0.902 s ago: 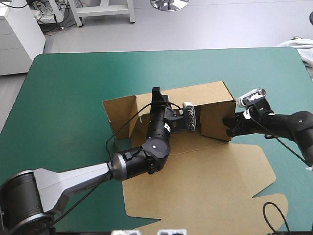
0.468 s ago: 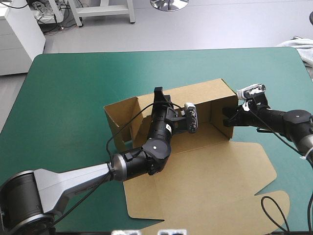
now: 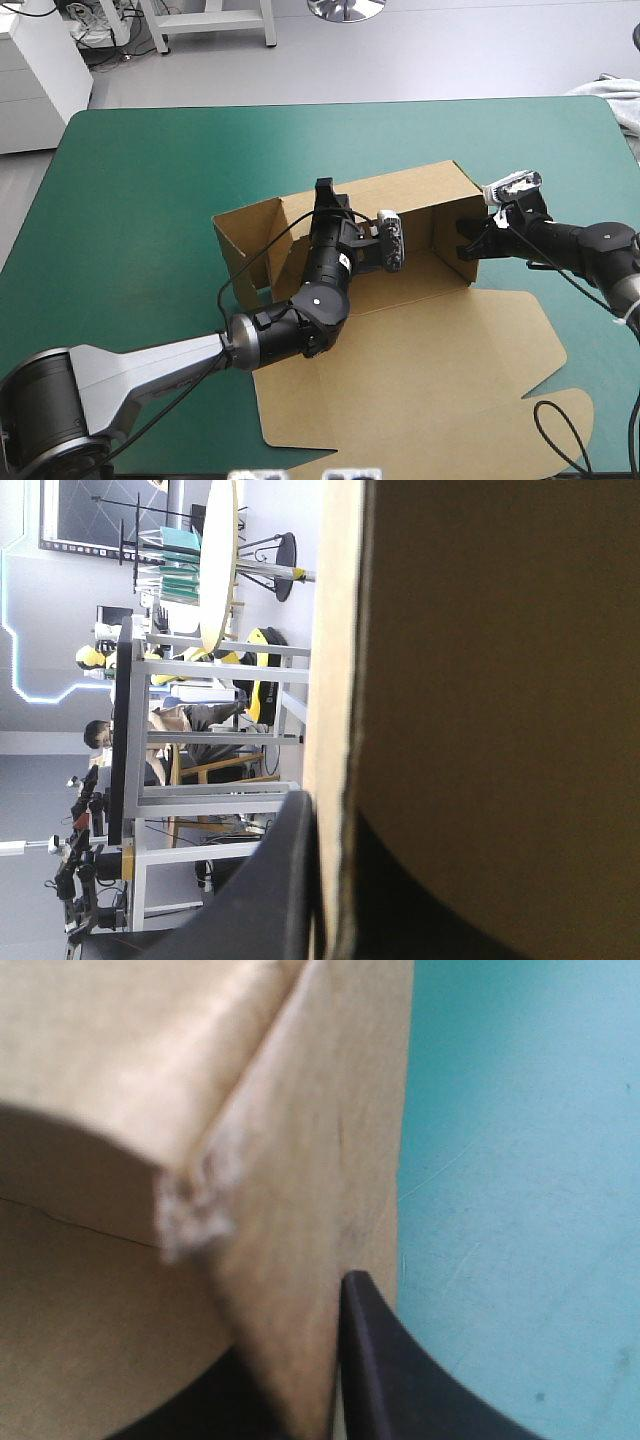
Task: Fold the box
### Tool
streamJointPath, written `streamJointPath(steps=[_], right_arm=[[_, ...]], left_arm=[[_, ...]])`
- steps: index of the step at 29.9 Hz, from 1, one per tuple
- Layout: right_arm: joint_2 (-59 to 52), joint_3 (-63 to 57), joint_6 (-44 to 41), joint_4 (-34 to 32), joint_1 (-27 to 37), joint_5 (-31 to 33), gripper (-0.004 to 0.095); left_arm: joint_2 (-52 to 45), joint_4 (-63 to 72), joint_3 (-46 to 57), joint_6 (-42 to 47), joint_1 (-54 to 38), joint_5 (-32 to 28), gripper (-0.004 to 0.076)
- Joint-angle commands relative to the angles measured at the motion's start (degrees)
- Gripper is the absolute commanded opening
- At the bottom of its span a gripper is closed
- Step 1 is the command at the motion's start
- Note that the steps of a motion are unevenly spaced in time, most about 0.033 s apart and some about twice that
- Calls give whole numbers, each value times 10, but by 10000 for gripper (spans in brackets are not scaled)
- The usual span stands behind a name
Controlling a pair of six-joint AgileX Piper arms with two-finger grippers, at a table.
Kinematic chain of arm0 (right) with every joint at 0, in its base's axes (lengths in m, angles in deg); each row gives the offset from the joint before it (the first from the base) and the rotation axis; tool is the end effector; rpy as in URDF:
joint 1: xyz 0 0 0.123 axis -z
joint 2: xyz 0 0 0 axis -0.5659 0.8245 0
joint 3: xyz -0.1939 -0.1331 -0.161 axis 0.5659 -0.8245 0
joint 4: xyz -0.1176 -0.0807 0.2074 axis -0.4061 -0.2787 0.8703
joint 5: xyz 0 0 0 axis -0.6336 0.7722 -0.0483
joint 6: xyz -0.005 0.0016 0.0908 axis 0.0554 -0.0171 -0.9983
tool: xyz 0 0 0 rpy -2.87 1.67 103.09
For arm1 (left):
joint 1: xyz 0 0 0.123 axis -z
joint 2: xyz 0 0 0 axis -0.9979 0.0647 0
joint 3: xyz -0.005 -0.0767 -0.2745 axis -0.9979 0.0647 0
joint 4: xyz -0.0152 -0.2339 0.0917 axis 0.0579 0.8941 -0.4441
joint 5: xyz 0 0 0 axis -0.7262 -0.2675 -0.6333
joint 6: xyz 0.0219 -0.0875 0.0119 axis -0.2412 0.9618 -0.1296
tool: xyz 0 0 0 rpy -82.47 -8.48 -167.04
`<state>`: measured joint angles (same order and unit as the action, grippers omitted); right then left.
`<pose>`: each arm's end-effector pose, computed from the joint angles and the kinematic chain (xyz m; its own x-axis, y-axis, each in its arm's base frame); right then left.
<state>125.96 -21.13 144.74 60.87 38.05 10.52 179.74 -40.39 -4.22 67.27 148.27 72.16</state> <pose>0.2959 0.0330 0.2583 -0.5439 -0.2475 -0.8018 -0.5675 0.8124 0.1341 0.2333 -0.2974 0.2965 0.1424 0.9695 -0.1996 0.3404 0.1414 0.9296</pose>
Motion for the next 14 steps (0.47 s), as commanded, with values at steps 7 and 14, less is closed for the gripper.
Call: streamJointPath(steps=[7,14], right_arm=[[-10,10,-50,-27,1,37,2],[-10,10,-55,-35,1,38,2]], left_arm=[[-20,-6,-13,14,3,15,200],[-20,-4,-13,32,3,15,423]])
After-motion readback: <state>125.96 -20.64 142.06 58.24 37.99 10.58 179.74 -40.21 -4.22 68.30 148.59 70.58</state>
